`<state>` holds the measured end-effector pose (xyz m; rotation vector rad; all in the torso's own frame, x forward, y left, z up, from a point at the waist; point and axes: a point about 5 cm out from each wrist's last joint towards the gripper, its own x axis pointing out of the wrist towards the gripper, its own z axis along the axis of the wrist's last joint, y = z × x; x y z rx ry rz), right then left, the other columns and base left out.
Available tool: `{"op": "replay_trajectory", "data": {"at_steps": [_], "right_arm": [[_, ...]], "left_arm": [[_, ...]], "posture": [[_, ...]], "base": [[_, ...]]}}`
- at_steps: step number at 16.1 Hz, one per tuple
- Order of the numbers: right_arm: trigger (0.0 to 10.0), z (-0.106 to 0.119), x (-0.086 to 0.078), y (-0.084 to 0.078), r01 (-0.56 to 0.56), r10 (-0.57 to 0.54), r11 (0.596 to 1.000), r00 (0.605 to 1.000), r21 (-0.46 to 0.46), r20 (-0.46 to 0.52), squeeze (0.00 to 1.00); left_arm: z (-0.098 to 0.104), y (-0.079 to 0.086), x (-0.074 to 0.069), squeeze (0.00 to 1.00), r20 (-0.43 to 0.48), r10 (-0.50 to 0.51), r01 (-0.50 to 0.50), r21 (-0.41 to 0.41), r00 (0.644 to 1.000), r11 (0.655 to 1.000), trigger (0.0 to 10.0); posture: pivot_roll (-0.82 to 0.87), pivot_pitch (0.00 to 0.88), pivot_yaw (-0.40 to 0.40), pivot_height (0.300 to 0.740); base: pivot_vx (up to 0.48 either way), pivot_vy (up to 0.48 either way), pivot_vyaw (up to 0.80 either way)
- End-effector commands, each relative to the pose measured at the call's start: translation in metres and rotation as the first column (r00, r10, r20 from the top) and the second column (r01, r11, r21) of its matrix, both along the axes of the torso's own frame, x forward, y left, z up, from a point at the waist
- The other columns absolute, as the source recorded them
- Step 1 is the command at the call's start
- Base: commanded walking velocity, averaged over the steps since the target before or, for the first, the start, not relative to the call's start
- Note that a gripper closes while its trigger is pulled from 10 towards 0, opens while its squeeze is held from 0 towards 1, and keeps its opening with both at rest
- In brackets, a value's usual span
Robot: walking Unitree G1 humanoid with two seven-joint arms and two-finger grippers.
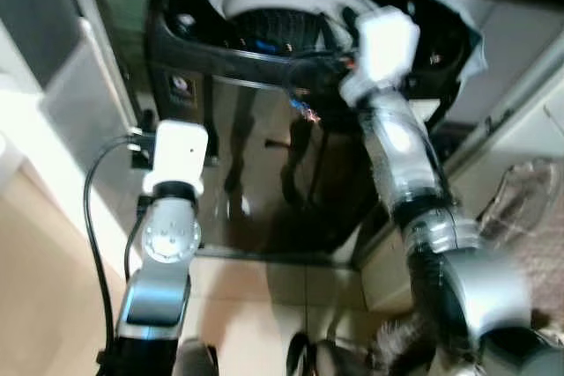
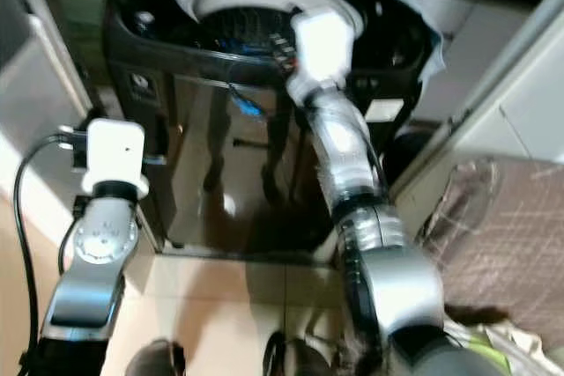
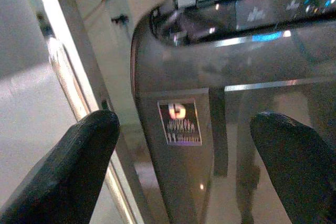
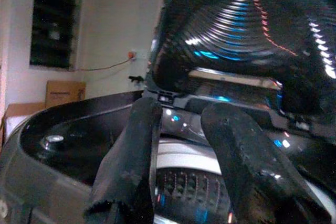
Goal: Clothes washing
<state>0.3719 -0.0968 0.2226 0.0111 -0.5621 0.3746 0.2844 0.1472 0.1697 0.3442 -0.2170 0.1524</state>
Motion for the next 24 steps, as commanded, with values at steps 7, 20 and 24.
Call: {"op": "replay_trajectory", "data": {"at_steps": [7, 20, 24], "right_arm": [[10.0, -0.111, -0.066, -0.029, -0.169, 0.136, 0.984, 0.915, -0.054, -0.379, 0.00], [10.0, -0.159, -0.091, -0.062, -0.060, -0.066, 0.983, 0.764, -0.173, -0.642, 0.00], [10.0, -0.138, -0.072, -0.045, -0.112, -0.058, 0.954, 0.841, -0.278, -0.537, 0.00]], "left_arm": [[-0.015, 0.006, -0.004, 0.00, -0.036, -0.029, 0.029, 0.012, 0.999, 1.000, 10.0], [-0.064, 0.021, -0.033, 0.00, -0.269, -0.139, 0.101, -0.150, 0.953, 0.984, 10.0], [-0.062, 0.013, -0.028, 0.00, -0.257, -0.160, 0.120, -0.166, 0.953, 0.979, 10.0]], "posture": [[0.02, 0.000, -0.052, 0.740], [0.01, 0.007, -0.045, 0.740], [0.00, 0.008, -0.034, 0.740]], "base": [[0.000, 0.000, 0.00], [0.000, 0.000, 0.00], [0.000, 0.000, -0.57]]}}
